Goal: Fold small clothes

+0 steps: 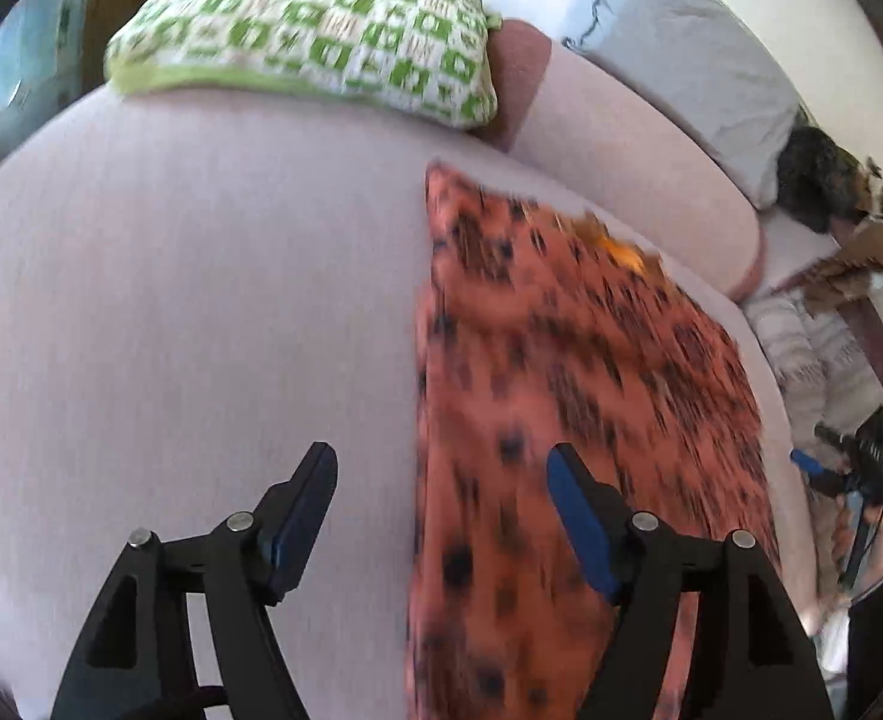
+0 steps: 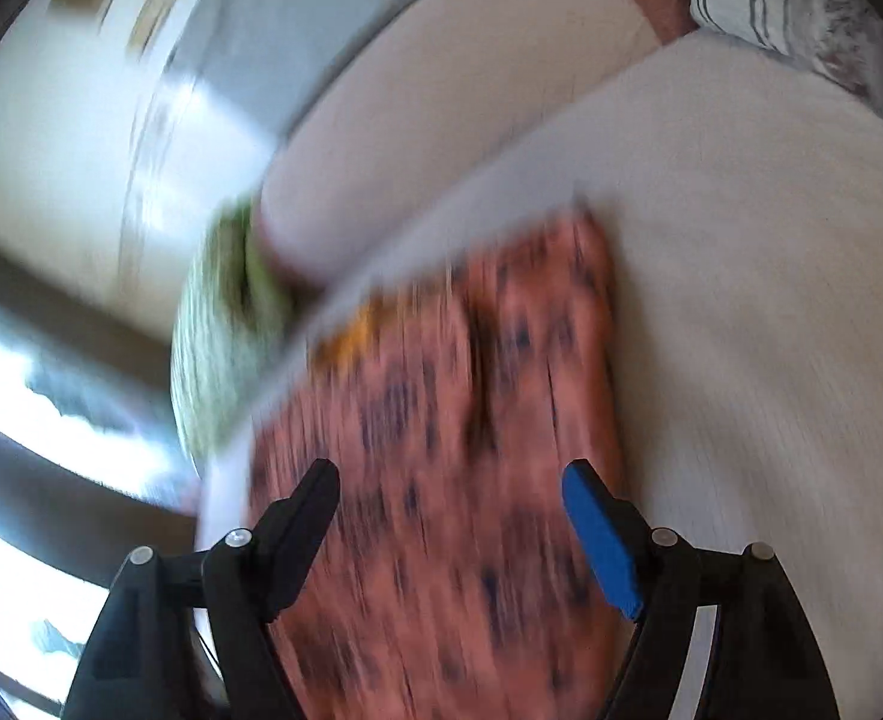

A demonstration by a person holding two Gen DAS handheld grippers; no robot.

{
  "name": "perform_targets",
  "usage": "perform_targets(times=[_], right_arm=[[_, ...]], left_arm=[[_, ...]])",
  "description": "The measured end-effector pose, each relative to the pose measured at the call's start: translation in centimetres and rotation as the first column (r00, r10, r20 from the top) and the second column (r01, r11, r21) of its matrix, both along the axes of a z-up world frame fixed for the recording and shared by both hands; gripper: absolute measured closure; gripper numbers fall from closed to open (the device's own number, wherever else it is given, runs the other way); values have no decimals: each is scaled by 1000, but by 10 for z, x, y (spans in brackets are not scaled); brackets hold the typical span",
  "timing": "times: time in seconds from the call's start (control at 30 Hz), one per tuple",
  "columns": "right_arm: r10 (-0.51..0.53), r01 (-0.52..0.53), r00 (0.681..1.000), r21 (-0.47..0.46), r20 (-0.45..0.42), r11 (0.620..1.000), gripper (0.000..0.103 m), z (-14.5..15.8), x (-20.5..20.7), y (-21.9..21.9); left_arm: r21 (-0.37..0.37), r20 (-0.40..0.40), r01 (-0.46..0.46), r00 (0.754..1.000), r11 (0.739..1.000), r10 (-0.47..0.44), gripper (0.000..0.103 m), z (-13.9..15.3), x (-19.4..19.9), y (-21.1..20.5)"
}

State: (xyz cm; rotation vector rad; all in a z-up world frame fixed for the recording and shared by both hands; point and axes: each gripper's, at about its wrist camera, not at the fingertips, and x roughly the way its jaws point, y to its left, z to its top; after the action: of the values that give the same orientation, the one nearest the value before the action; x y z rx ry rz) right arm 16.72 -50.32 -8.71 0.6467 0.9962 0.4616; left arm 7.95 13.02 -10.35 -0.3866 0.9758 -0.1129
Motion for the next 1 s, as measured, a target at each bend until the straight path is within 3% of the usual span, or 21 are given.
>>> perform_targets(times=[0.07, 0.2, 0.3, 0.4, 0.43, 0.47, 0.53, 0.7, 0.83, 0.9, 1.0], right_arm=[[23, -25, 999, -60, -36, 998, 24, -4, -66, -20], [3, -17, 991, -107, -137, 994, 24, -28, -145, -40], [29, -49, 984, -109, -177, 993, 24, -39, -173, -38], [46, -69, 980, -115, -193, 991, 24, -53, -186, -28], [44, -67, 981, -116, -190, 991, 24, -55, -190, -26], [43, -66, 982, -120, -186, 991, 24, -57, -190, -21], [33, -56, 983, -120, -180, 991, 23, -57, -194, -27], [14, -27, 989, -84, -146, 996, 24, -41, -203, -30], [-38, 18, 984, -120, -172, 993, 24, -43, -209, -38], [-36, 16, 984, -116, -176, 993, 24, -42, -211, -39], [-24, 0, 990, -163, -142, 987, 24, -37, -206, -33]], left_arm=[[21, -56, 18, 998, 1000, -17, 29, -8, -36, -4], [36, -139, 69, 988, 997, -64, 29, -27, -81, -22], [33, -177, 99, 980, 995, -92, 29, -39, -98, -37], [73, -154, 134, 981, 988, -122, 33, -40, -104, -48], [49, -149, 143, 980, 988, -134, 60, -39, -105, -48], [27, -167, 150, 975, 988, -144, 96, -42, -103, -48], [-15, -178, 122, 976, 992, -123, 96, -42, -103, -43], [-98, -62, 21, 998, 995, -27, 96, -5, -134, -30], [-89, -212, -72, 976, 993, 52, 95, -54, -129, -17], [-84, -195, -64, 980, 994, 46, 95, -53, -128, -22], [-58, -150, -55, 988, 997, 46, 77, -43, -128, -29]])
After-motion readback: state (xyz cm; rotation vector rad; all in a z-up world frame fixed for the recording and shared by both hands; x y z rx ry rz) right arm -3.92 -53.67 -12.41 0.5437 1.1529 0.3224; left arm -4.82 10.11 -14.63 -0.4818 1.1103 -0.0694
